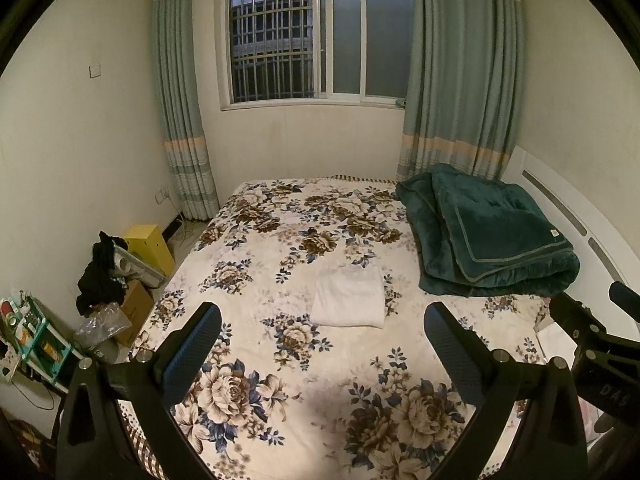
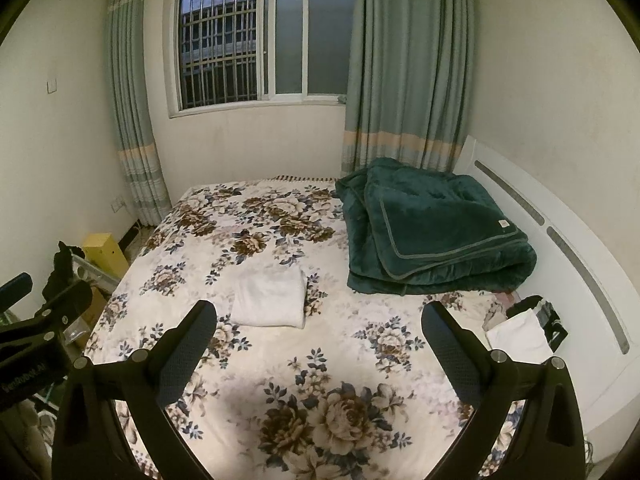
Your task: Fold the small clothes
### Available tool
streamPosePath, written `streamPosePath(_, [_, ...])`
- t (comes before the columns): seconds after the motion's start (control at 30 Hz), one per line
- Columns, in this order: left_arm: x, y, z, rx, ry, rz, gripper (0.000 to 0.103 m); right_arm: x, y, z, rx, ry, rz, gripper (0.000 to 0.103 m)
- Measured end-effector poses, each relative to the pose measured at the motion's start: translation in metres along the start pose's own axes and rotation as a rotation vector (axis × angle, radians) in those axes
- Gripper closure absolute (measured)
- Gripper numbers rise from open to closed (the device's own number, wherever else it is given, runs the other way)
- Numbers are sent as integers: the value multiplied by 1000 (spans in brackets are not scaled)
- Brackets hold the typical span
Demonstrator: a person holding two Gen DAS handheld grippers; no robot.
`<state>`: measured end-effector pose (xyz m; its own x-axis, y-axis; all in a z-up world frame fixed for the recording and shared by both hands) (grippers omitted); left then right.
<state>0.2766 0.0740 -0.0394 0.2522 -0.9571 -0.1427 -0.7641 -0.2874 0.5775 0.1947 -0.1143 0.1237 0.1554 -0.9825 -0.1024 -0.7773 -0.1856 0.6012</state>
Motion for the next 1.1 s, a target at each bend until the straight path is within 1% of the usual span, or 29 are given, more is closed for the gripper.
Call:
streamPosePath(0.33, [-2, 2, -4, 18, -9, 8, 0, -1, 4, 2, 0, -9, 1, 0])
streamPosePath(0.97, [-9, 3, -9, 26, -12, 11, 0, 1, 8, 5, 4, -12, 8, 0])
streamPosePath(1.1, [-11, 6, -13, 40, -18, 8, 0, -1, 8, 5, 9, -13, 8, 0])
Point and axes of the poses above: each gripper's, at about its wrist camera, not at the fingertips, and y roughly against the way its jaws point, x to its right, z to its underside, the point moved 6 cm from there along -y, roughly the way its jaws point, and after that the axes turned 15 degrees about -z, right-handed, at the moved point
